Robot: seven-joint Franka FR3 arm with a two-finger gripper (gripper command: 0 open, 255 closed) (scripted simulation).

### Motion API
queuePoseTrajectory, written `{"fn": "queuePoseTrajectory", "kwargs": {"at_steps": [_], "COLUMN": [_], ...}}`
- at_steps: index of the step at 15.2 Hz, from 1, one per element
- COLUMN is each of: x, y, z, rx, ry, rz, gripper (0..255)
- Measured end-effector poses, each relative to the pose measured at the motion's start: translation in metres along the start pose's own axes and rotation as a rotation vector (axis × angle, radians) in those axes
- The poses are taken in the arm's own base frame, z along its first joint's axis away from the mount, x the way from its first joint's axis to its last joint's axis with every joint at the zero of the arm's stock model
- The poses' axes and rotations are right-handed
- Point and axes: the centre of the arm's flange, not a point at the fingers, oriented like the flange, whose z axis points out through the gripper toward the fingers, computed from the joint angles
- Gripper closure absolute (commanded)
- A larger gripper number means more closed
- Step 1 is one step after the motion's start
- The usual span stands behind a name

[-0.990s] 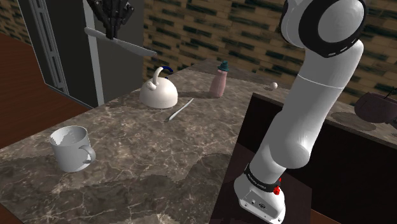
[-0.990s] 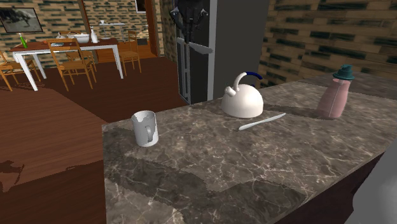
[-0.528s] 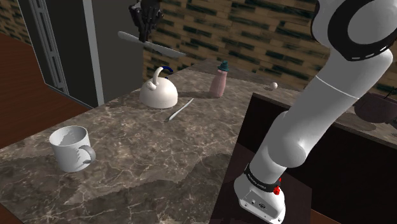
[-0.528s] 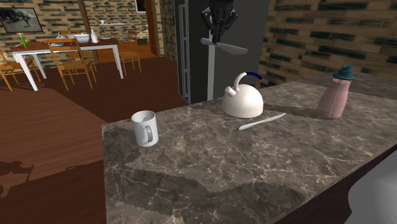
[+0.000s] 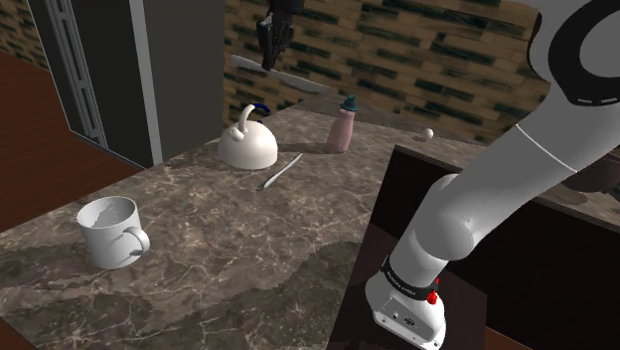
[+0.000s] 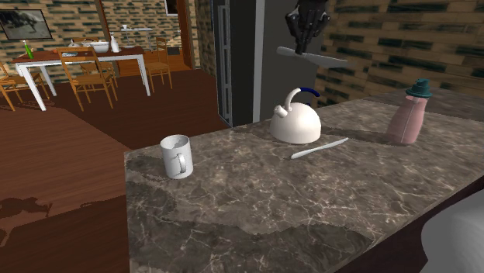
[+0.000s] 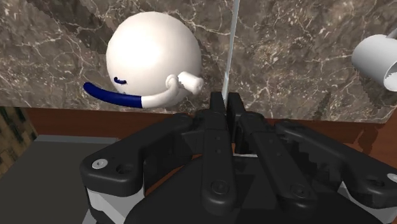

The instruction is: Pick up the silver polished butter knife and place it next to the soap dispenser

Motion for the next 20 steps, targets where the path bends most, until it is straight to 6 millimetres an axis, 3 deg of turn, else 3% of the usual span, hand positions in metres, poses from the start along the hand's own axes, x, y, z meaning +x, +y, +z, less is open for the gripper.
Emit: {"fn": "queuePoseTrajectory", "kwargs": {"at_steps": [20], "x": [-0.137], "y": [0.228], "z": [-0.022], "rx": [0.001], "ry": [0.0], "rz": [0.001], "gripper": [255]}}
